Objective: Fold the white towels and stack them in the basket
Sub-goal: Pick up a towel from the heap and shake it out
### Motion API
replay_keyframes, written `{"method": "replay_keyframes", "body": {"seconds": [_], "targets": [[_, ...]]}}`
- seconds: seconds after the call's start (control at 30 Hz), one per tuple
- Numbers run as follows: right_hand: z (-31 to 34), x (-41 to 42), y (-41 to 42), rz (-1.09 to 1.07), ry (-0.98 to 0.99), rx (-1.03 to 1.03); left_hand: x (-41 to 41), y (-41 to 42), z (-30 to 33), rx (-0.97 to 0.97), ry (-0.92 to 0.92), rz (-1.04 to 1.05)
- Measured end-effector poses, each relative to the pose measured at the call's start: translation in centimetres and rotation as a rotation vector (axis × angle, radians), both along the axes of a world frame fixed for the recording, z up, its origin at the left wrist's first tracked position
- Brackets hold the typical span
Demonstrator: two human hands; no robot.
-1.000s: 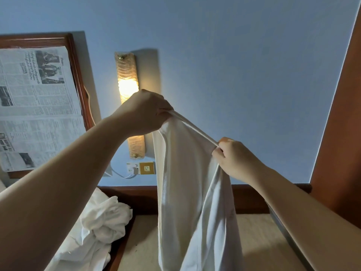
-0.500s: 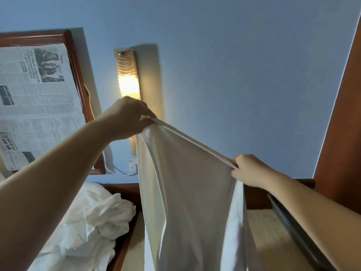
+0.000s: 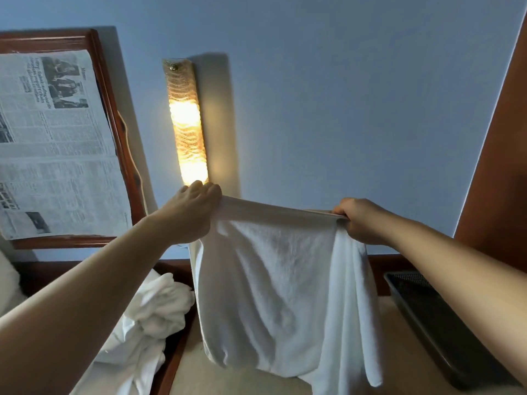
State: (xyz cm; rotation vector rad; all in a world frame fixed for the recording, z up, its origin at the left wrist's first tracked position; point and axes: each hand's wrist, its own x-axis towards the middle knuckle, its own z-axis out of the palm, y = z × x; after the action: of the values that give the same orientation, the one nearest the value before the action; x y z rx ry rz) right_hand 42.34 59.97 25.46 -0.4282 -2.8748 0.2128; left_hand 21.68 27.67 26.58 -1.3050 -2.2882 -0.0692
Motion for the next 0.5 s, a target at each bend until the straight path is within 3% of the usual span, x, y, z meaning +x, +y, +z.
{"method": "replay_keyframes", "body": {"seconds": [0.17,0.4,0.5], "targets": [[0.5,0.3,-0.3,0.061,0.043,-0.092,0.3,0.3,-0.7,-0.046,-0.14,0.149],[0.8,0.9,-1.6,0.121,0.088,-0.118,-0.6,0.1,-1.3,0.059,0.013,-0.052],[1.2,0.6,-2.4,0.141,0.139,-0.105,-0.6,0.7,-1.1,0.038,0.025,0.024]]}}
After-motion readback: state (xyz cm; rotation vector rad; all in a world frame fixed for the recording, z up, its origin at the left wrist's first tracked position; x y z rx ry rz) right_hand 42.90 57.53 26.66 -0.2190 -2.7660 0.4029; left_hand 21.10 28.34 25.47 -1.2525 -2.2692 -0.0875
